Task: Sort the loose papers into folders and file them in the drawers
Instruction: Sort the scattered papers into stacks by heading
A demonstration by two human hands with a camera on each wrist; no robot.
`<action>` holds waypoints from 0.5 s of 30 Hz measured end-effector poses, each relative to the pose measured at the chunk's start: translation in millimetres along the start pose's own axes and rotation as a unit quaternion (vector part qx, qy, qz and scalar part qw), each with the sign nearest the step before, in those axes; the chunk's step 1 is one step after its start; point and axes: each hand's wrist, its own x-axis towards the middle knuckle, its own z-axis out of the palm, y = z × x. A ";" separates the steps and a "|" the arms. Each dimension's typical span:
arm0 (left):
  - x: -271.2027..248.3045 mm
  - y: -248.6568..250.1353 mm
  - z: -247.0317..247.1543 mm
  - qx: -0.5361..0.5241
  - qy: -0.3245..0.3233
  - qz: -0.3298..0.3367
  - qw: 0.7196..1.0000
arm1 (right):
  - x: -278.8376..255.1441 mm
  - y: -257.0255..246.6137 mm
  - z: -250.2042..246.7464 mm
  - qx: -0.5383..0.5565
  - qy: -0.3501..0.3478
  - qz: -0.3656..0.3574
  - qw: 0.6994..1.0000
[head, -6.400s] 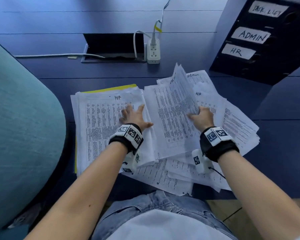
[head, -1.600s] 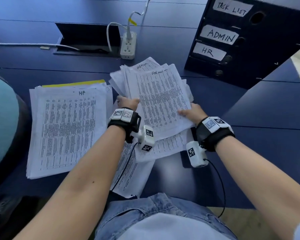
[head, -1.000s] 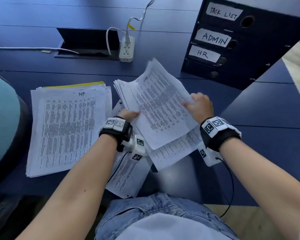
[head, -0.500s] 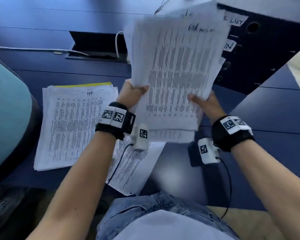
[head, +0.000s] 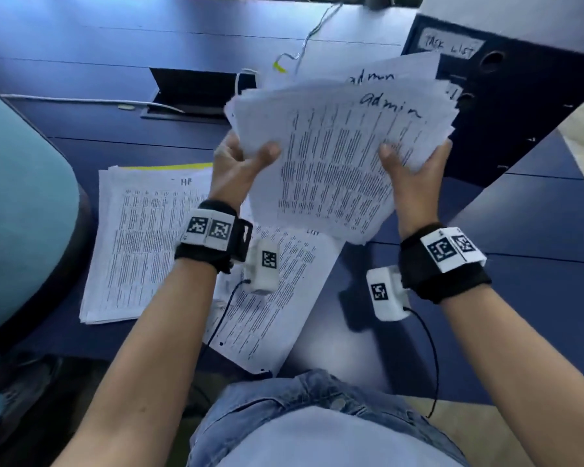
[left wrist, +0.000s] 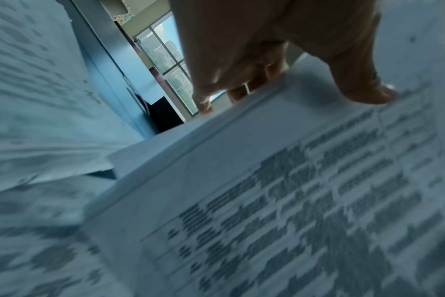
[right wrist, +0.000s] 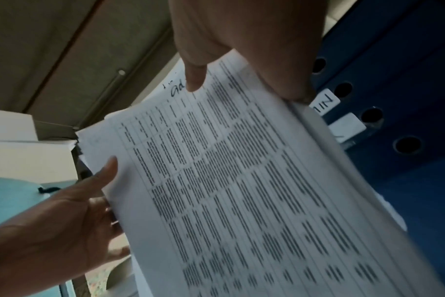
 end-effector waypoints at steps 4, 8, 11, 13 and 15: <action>-2.7 -21.8 5.9 0.065 -0.010 -0.038 0.997 | -6.1 19.6 6.8 -0.056 0.004 0.039 0.998; 5.9 2.4 2.8 0.162 0.045 0.020 0.986 | -2.6 11.3 10.0 -0.095 0.045 0.008 0.994; 16.5 22.9 -15.0 0.222 0.010 0.010 0.975 | 0.9 14.9 8.5 -0.095 0.027 0.054 0.994; 18.1 25.3 -31.8 0.231 -0.042 -0.045 0.971 | -3.6 29.2 10.2 -0.124 -0.003 0.164 0.979; 14.5 12.9 -48.5 0.267 -0.068 -0.110 0.955 | -17.7 49.1 15.2 -0.145 -0.058 0.286 0.945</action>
